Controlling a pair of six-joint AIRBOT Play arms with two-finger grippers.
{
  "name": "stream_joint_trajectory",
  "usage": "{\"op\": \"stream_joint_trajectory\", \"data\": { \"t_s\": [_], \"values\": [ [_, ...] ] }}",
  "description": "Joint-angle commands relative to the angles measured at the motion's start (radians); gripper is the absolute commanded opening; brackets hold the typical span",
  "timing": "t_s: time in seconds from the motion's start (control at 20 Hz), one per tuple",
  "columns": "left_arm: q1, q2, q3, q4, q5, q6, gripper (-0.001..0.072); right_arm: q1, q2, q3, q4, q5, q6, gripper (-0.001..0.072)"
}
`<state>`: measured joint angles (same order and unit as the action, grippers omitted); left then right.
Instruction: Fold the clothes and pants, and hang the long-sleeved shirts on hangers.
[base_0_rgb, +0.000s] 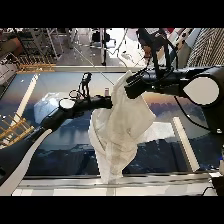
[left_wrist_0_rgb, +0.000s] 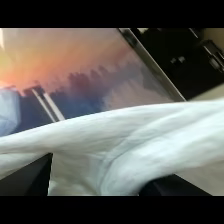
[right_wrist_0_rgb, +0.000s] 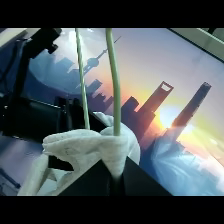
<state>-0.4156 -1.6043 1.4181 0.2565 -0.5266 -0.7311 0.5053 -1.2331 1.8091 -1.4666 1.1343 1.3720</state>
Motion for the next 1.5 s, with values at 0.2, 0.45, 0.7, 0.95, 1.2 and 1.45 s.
{"op": "stream_joint_trajectory", "data": {
  "t_s": [0.2, 0.45, 0.7, 0.95, 1.2, 1.45],
  "values": [
    [0.024, -0.015, 0.0, 0.004, 0.119, -0.029, 0.0105, 0.0, 0.025, 0.0, 0.075, 0.0, 0.005, 0.0029],
    [0.09, 0.013, 0.0, 0.004, -0.011, 0.017, 0.0015, 0.0, 0.028, 0.0, 0.032, 0.034, 0.003, 0.0029],
    [0.314, 0.04, 0.001, -0.146, -0.359, 0.19, 0.0014, 0.0, 0.028, 0.0, 0.023, 0.122, -0.062, 0.0029],
    [0.491, 0.029, 0.013, -0.206, -0.539, 0.21, 0.0014, 0.0, 0.028, 0.0, 0.084, 0.18, -0.188, 0.0028],
    [0.523, 0.021, 0.037, -0.206, -0.64, 0.196, 0.0014, 0.0, 0.027, 0.0, 0.044, 0.288, -0.348, 0.0028],
    [0.55, 0.021, 0.038, -0.21, -0.712, 0.18, 0.0014, 0.0, 0.011, -0.001, -0.117, 0.394, -0.43, 0.0027]
  ]
}}
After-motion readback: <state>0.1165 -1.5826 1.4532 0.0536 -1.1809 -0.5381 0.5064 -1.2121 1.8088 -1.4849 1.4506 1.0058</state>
